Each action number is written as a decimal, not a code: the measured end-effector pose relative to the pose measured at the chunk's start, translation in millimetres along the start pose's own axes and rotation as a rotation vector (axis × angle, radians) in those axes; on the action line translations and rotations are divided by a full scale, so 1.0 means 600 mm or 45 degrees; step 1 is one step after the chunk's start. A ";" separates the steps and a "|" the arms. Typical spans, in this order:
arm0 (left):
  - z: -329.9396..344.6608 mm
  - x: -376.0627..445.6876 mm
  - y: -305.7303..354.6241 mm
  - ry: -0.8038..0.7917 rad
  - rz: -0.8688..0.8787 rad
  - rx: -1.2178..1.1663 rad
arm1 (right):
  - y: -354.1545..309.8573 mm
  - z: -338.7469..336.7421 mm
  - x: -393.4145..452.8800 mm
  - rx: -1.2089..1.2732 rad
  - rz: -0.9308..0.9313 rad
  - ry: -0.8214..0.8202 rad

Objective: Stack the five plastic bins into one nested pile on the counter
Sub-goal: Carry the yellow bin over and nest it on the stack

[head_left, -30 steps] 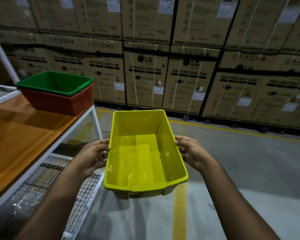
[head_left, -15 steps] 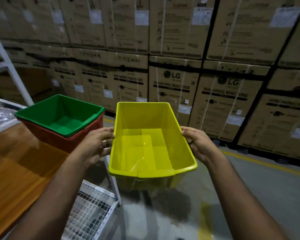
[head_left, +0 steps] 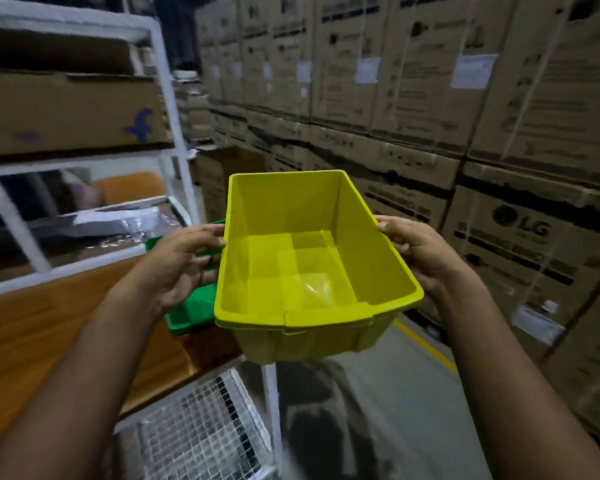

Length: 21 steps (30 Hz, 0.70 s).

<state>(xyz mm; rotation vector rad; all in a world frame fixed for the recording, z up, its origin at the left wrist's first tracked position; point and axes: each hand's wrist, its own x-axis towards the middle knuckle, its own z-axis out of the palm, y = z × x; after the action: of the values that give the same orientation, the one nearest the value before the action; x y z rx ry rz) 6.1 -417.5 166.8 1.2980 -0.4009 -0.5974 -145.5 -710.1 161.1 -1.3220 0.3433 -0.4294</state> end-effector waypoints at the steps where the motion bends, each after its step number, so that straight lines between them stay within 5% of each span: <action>1: -0.010 0.007 0.007 0.051 0.013 0.003 | -0.002 0.011 0.034 -0.016 0.011 -0.058; 10: -0.136 0.061 0.041 0.373 0.082 0.031 | 0.037 0.147 0.259 0.003 0.151 -0.494; 21: -0.231 0.120 0.015 0.552 0.026 0.081 | 0.113 0.235 0.384 0.048 0.295 -0.623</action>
<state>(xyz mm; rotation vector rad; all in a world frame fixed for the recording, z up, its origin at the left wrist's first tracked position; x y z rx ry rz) 146.4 -353.6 139.1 1.4390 -0.0751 -0.2743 130.1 -689.7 125.7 -1.2863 0.0748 0.0862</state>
